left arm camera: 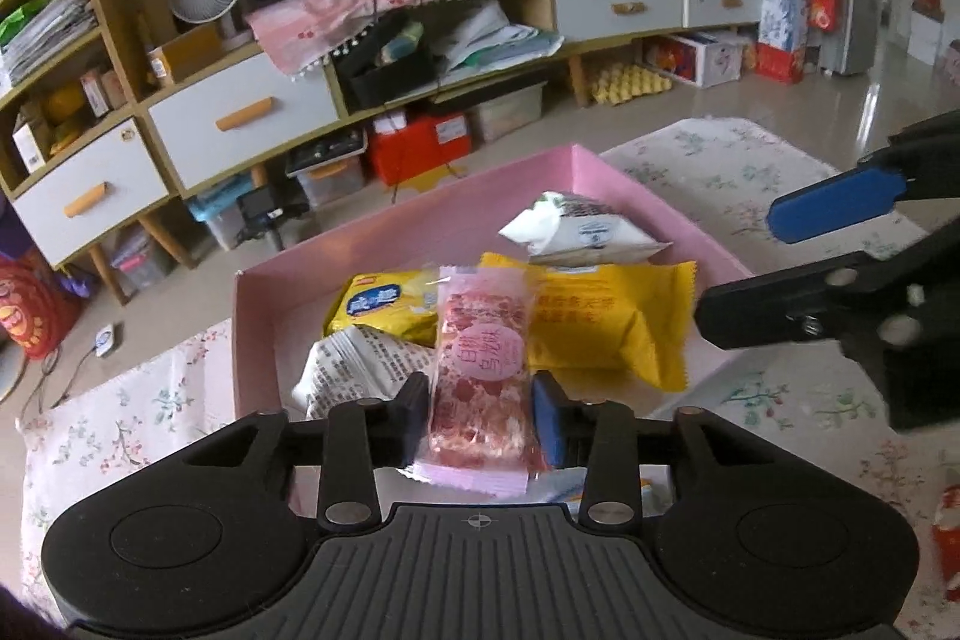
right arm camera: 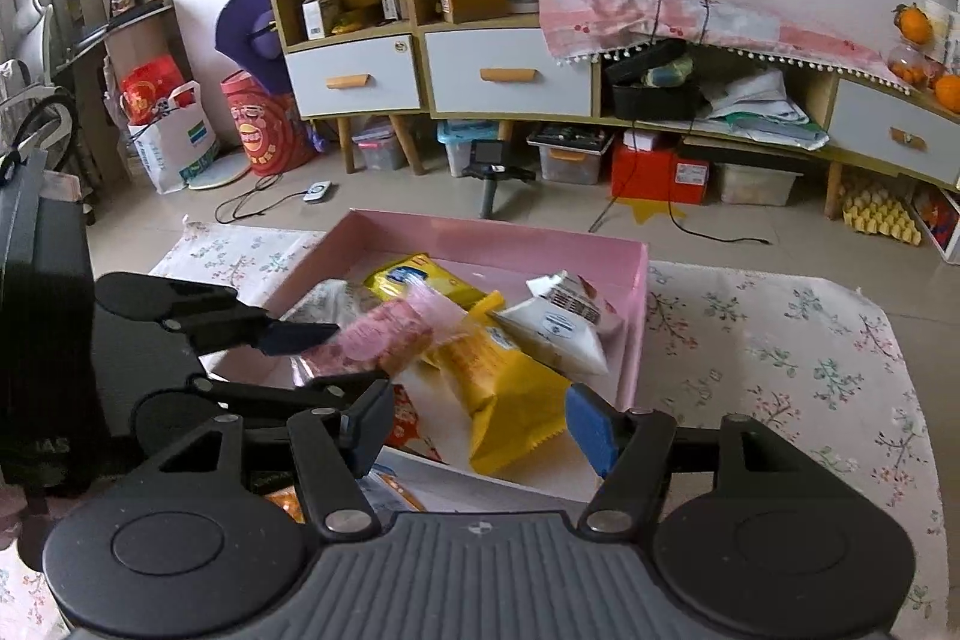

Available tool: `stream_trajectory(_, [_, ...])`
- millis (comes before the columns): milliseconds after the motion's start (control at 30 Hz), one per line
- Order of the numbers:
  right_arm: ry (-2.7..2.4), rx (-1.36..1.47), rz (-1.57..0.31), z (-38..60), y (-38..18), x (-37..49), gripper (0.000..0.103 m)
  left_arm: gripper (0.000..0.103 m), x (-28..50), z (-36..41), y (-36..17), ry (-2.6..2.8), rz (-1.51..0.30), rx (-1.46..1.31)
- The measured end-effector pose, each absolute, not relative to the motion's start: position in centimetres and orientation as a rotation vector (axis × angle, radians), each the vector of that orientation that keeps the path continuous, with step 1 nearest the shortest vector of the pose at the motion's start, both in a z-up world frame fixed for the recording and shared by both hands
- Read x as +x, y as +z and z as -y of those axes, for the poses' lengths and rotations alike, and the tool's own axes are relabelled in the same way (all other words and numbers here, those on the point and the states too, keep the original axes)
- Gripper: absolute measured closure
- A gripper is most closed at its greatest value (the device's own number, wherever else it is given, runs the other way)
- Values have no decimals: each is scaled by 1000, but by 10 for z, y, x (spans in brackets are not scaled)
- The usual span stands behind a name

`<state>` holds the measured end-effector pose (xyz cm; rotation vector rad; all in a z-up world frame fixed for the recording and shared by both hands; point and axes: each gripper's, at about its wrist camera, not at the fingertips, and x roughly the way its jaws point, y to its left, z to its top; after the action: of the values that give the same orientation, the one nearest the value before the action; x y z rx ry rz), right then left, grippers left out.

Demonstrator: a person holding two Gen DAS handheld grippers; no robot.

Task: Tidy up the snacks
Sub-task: 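Carry the pink bag and red wrapper into the pink box and open both grippers, then move the left gripper to the yellow bag while the right moves to another red wrapper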

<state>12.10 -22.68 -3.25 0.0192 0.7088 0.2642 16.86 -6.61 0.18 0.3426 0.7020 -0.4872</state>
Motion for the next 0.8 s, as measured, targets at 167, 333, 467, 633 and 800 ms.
stream_trajectory(167, [247,21,-712,235,-33,116,56,47,154,59,7,-481,-708,341])
stream_trajectory(333, [234,2,-705,238,-30,106,53,37,136,47,12,-476,-724,307])
stream_trajectory(467, [227,-19,-702,240,-26,94,46,29,118,40,13,-467,-746,304])
stream_trajectory(633, [230,-30,-705,240,-24,79,41,18,95,31,13,-456,-776,282])
stream_trajectory(800, [251,-64,-700,239,-23,60,31,11,70,19,10,-458,-763,236])
